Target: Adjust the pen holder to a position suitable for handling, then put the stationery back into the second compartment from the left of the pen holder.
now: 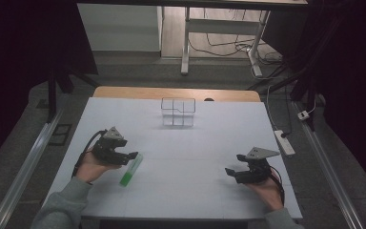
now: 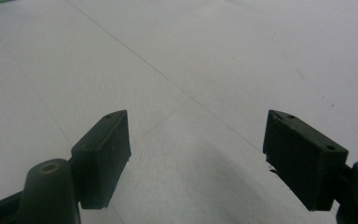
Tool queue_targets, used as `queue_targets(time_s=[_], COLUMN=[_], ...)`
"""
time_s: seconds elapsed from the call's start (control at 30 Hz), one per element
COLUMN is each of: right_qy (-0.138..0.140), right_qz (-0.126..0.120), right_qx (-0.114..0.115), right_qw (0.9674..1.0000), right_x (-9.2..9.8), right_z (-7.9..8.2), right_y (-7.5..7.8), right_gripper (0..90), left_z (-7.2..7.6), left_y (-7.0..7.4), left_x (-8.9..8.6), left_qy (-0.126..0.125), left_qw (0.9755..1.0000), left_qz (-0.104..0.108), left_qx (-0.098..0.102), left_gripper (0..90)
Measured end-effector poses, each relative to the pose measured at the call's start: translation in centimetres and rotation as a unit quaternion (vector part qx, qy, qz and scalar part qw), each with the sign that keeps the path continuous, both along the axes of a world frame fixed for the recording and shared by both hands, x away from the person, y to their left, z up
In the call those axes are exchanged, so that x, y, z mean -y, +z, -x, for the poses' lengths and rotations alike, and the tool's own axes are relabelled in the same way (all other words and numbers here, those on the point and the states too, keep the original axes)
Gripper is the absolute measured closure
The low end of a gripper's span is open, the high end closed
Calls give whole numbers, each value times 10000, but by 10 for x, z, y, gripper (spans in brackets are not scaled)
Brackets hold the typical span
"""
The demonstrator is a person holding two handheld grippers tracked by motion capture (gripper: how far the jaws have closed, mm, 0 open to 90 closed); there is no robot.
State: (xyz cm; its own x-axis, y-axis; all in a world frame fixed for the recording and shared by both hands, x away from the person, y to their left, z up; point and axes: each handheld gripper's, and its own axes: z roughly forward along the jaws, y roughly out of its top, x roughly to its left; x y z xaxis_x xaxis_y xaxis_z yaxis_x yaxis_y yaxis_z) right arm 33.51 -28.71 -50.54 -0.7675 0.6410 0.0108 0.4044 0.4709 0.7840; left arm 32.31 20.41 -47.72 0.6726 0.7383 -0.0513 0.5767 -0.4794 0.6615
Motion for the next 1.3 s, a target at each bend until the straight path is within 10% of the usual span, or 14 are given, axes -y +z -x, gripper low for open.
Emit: queue_targets(time_s=[0.6,1.3], right_qy=[-36,-52], right_qz=[89,110], right_qx=[26,-3], right_qw=[10000,9999], right_x=[1,3], right_z=[2,4], right_y=[-1,-2], right_gripper=[227,227], left_z=[17,25], left_y=[-15,-36], left_x=[15,21], left_qy=[-84,254], left_qw=[9984,9911], left_qz=[-435,-806], left_qx=[-348,-1027], left_gripper=[288,274])
